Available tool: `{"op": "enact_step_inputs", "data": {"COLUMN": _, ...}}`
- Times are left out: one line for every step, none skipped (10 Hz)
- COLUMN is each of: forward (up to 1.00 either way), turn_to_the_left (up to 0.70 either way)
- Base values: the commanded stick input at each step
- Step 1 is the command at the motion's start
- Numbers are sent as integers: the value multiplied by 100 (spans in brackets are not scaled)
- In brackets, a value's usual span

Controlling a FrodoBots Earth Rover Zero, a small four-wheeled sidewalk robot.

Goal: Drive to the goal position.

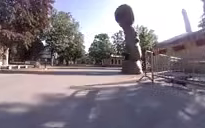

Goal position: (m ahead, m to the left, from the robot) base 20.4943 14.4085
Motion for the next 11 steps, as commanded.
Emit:
{"op": "enact_step_inputs", "data": {"forward": 60, "turn_to_the_left": 0}}
{"op": "enact_step_inputs", "data": {"forward": 60, "turn_to_the_left": 0}}
{"op": "enact_step_inputs", "data": {"forward": 60, "turn_to_the_left": 0}}
{"op": "enact_step_inputs", "data": {"forward": 60, "turn_to_the_left": 0}}
{"op": "enact_step_inputs", "data": {"forward": 60, "turn_to_the_left": 0}}
{"op": "enact_step_inputs", "data": {"forward": 60, "turn_to_the_left": 0}}
{"op": "enact_step_inputs", "data": {"forward": 60, "turn_to_the_left": 0}}
{"op": "enact_step_inputs", "data": {"forward": 60, "turn_to_the_left": 0}}
{"op": "enact_step_inputs", "data": {"forward": 60, "turn_to_the_left": 0}}
{"op": "enact_step_inputs", "data": {"forward": 60, "turn_to_the_left": 0}}
{"op": "enact_step_inputs", "data": {"forward": 60, "turn_to_the_left": 0}}
